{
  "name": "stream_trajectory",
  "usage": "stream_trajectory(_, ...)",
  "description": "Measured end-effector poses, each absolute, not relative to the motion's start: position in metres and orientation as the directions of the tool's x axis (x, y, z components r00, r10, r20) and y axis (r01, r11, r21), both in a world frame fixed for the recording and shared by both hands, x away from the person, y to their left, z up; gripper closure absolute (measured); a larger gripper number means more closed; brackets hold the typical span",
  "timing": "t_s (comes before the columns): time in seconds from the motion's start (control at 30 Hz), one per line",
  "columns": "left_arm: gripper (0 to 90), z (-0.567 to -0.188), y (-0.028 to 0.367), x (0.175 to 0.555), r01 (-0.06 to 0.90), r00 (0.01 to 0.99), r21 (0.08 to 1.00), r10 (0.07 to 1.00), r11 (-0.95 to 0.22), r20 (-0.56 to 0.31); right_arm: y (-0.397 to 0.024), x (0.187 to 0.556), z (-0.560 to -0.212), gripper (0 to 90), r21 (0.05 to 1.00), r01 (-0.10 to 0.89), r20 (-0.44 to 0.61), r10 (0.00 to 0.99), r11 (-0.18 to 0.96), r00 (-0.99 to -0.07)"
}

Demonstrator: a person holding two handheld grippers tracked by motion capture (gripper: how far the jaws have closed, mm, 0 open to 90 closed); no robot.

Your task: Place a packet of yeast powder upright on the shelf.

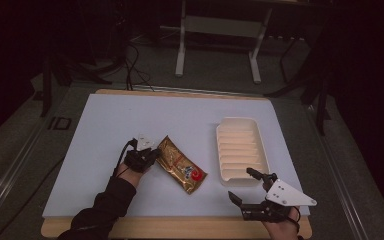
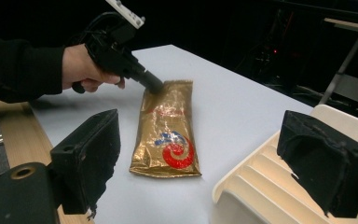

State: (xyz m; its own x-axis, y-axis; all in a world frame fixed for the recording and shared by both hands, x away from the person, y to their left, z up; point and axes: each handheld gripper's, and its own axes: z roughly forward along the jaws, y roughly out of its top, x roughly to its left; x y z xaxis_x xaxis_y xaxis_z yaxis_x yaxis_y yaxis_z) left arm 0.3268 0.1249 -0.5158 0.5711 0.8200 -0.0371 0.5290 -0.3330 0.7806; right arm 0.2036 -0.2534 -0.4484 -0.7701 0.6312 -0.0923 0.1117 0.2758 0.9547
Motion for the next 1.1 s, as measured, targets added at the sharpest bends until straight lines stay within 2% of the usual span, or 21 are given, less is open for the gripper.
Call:
stream_trajectory(0.13, 89.9, -0.501, 0.124, 0.319, 0.465, 0.581, 0.815, 0.814, -0.345, 0.013, -0.256, 0.203, -0.447, 11.5, 0.961, 0.105, -0.081, 0.622, 0.256, -0.779)
stream_trajectory(0.4, 89.9, -0.486, 0.123, 0.313, 0.417, 0.611, 0.840, 0.791, -0.348, 0.024, -0.257, 0.206, -0.448, 11.6, 0.954, 0.124, -0.075, 0.618, 0.272, -0.783)
stream_trajectory(0.53, 89.9, -0.478, 0.121, 0.310, 0.409, 0.627, 0.849, 0.779, -0.333, 0.004, -0.257, 0.205, -0.448, 18.6, 0.955, 0.115, -0.082, 0.618, 0.272, -0.782)
stream_trajectory(0.67, 90.0, -0.469, 0.115, 0.306, 0.388, 0.641, 0.860, 0.768, -0.332, 0.008, -0.257, 0.203, -0.448, 20.3, 0.961, 0.084, -0.102, 0.620, 0.263, -0.778)
stream_trajectory(0.93, 90.0, -0.451, 0.101, 0.296, 0.328, 0.686, 0.881, 0.727, -0.342, 0.027, -0.261, 0.206, -0.447, 18.0, 0.969, 0.082, -0.077, 0.601, 0.233, -0.796)
stream_trajectory(1.1, 90.0, -0.441, 0.091, 0.291, 0.279, 0.723, 0.885, 0.688, -0.374, 0.063, -0.261, 0.207, -0.445, 17.1, 0.957, 0.121, -0.073, 0.626, 0.262, -0.777)
